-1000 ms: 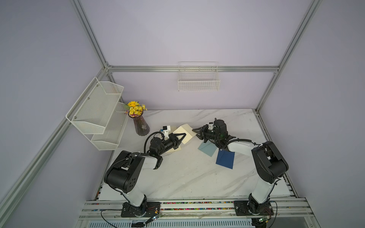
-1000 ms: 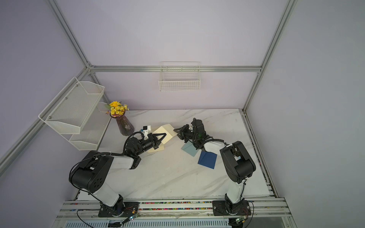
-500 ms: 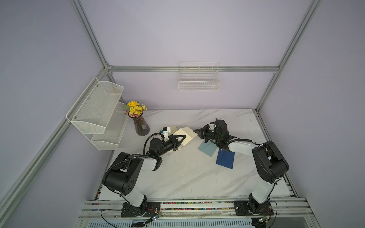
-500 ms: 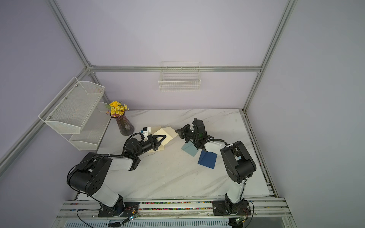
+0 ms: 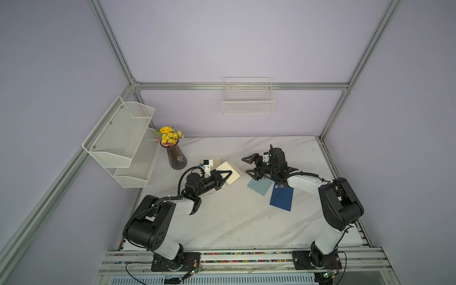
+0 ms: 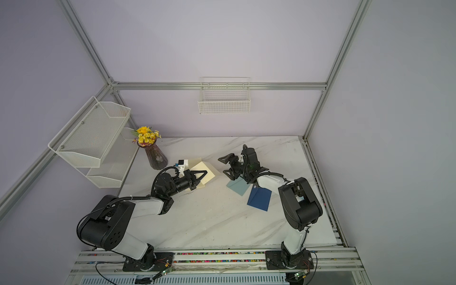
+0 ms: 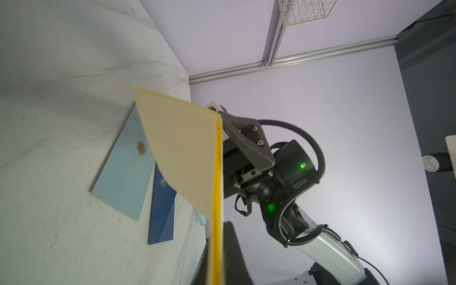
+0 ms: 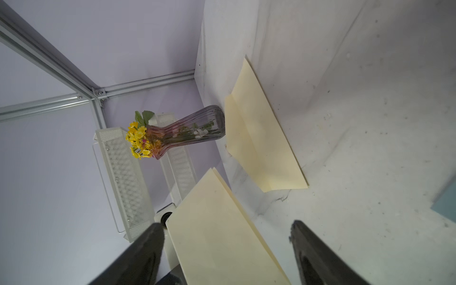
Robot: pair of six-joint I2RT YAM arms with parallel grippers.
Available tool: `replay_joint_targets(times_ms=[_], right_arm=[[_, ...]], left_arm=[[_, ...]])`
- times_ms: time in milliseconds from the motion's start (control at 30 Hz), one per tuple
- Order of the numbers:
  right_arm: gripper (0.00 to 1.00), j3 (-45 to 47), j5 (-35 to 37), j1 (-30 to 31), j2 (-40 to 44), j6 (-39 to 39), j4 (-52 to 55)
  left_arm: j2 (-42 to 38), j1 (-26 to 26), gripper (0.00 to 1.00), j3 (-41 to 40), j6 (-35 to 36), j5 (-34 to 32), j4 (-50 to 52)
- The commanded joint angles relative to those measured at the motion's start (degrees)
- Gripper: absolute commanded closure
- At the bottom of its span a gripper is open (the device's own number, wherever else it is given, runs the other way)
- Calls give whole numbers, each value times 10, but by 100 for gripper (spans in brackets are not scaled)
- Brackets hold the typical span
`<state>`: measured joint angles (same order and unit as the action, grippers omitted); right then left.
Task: Fold the letter paper in half and place it into the envelope
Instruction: Fold the letter paper.
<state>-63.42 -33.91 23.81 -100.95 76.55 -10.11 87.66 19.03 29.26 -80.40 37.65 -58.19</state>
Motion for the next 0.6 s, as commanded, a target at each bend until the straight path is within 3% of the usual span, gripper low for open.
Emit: replay_joint_targets(times_ms=[0, 400, 567], right_arm=[[6, -62, 8, -2, 30, -138, 151], [5, -81, -29, 5, 23, -178, 165], [6, -72, -40, 19, 15, -172, 145]], left_arm=[[-34, -5, 100, 26, 59, 22, 55], [-41, -7, 100, 130, 211, 110, 303], [-31, -7, 100, 140, 227, 122, 322]])
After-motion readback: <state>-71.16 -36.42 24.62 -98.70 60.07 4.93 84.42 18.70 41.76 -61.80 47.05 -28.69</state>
